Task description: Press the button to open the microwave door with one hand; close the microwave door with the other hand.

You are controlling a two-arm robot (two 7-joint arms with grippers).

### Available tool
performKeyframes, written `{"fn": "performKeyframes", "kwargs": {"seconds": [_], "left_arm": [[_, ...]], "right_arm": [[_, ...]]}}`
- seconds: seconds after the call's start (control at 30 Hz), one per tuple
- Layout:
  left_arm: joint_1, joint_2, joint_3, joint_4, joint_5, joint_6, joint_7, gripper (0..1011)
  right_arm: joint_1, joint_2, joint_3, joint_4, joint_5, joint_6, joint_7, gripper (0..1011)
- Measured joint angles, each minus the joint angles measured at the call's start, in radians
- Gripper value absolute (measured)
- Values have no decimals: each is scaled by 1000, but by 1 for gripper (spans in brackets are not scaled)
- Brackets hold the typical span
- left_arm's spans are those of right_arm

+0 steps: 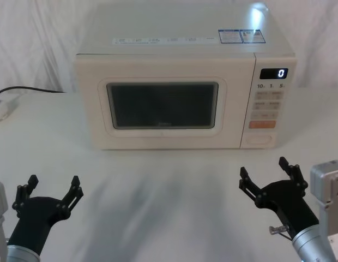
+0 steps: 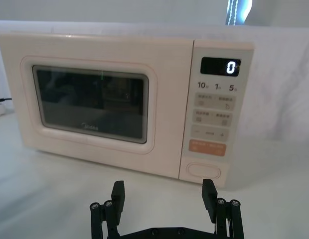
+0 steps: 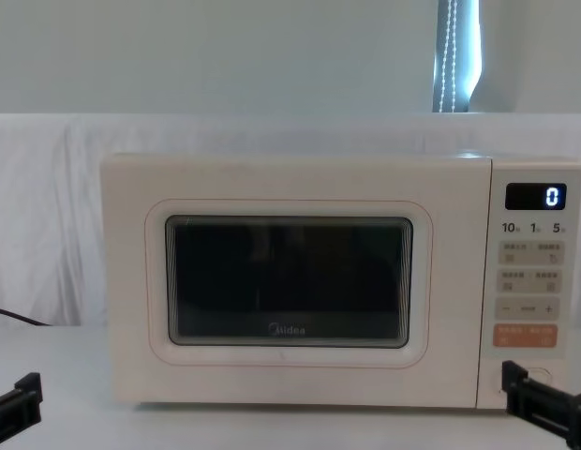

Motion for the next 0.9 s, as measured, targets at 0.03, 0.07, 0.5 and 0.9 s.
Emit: {"fn": "performKeyframes", "kwargs": {"seconds": [0.03,0.07,0.5,0.9], "left_arm": [[0,0,0,0,0,0,0,1001],[0,0,0,0,0,0,0,1001],[0,0,0,0,0,0,0,1001],[0,0,0,0,0,0,0,1001]], "right_arm": [[-1,-2,3,-4,0,3,2,1002],[-2,-3,5,-7,0,5,3,1002],[3,-49,32,-65,-24,120,11,1002],[15,-102,57,-79,-74,261,-14,1002]]}}
